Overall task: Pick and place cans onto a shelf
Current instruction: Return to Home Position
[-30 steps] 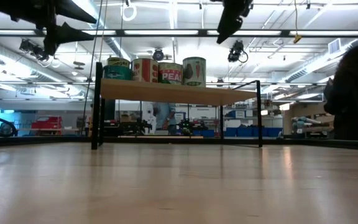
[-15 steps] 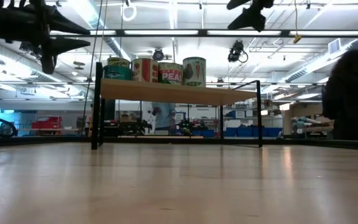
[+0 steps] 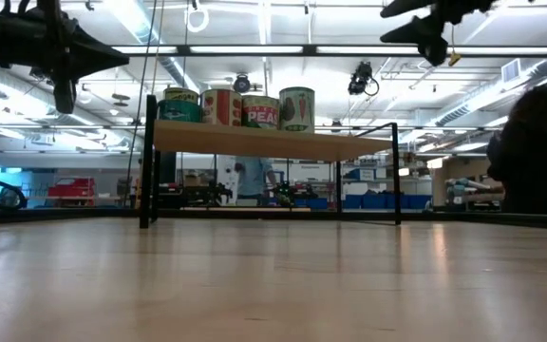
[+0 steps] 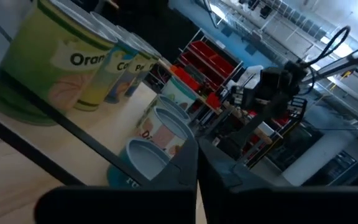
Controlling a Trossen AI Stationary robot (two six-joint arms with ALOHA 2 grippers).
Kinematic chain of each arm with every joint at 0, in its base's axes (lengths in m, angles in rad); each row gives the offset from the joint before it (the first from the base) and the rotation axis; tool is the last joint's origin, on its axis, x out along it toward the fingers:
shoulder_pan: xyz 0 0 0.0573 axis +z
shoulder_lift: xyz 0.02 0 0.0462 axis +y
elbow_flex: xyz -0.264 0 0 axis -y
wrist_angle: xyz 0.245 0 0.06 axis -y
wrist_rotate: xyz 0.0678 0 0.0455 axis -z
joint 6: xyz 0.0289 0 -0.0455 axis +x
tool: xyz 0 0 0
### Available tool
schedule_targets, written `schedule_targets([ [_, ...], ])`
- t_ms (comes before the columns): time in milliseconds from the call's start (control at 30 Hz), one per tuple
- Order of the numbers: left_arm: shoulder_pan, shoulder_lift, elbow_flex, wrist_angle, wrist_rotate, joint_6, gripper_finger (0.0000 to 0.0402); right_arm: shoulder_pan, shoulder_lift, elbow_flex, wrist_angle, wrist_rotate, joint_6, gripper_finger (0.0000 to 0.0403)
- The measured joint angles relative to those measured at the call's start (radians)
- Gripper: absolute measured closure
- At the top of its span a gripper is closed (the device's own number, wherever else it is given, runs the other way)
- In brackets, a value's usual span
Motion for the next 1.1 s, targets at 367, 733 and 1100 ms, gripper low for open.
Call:
schedule_targets([
  [367,0.0,-0.057,0.0,-0.053,-0.027,-0.006,0.0398,0.0,-0.234,-0.3,0.286,0.0,0.192,0.029],
  [733,0.0,-0.057,0.0,-0.08,-0.026,-0.023,0.04,0.0,-0.45,-0.439,0.338,0.08,0.241,0.0371],
  [1100,0.0,-0.057,0.0,-0.075,-0.026,-0.024,0.0401,0.0,-0.661,-0.557,0.349,0.161,0.284,0.0396],
])
